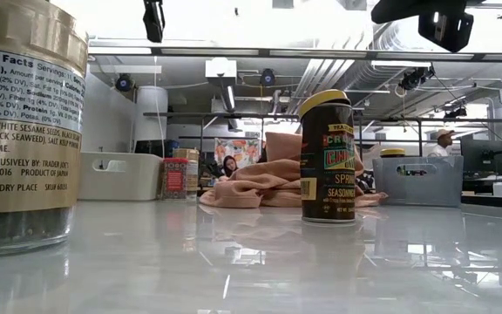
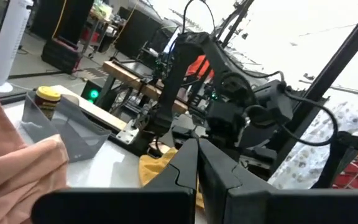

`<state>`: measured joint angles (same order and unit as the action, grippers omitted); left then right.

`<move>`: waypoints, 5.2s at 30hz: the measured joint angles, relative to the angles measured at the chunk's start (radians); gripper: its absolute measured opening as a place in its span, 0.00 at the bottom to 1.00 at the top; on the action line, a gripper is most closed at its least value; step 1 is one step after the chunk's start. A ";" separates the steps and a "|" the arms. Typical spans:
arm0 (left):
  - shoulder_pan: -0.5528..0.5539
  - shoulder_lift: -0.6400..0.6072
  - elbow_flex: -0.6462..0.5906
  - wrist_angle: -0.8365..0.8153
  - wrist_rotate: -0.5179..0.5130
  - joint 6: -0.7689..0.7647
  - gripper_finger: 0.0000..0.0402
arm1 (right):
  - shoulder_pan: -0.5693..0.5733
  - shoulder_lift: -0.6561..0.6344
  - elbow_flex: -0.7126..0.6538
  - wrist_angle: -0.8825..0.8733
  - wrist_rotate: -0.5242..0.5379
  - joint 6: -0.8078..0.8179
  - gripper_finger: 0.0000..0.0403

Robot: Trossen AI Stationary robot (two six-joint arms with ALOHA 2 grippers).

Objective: Sort spices by type
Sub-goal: Put the yellow seasoning bottle into the black bin

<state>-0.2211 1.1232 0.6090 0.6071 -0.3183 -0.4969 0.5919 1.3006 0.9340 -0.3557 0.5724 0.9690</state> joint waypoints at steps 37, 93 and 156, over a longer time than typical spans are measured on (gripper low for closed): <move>-0.002 0.199 0.066 -0.066 0.016 0.129 0.00 | -0.009 0.028 0.000 0.079 0.054 -0.054 0.00; 0.019 0.424 0.182 -0.140 0.080 0.183 0.00 | -0.097 0.269 0.005 0.079 -0.032 -0.010 0.00; 0.037 0.165 0.182 -0.237 -0.008 0.273 0.00 | -0.138 0.396 0.002 0.381 -0.056 -0.142 0.00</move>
<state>-0.1841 1.2884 0.7906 0.3706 -0.3264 -0.2237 0.4534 1.6962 0.9362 0.0254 0.5163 0.8275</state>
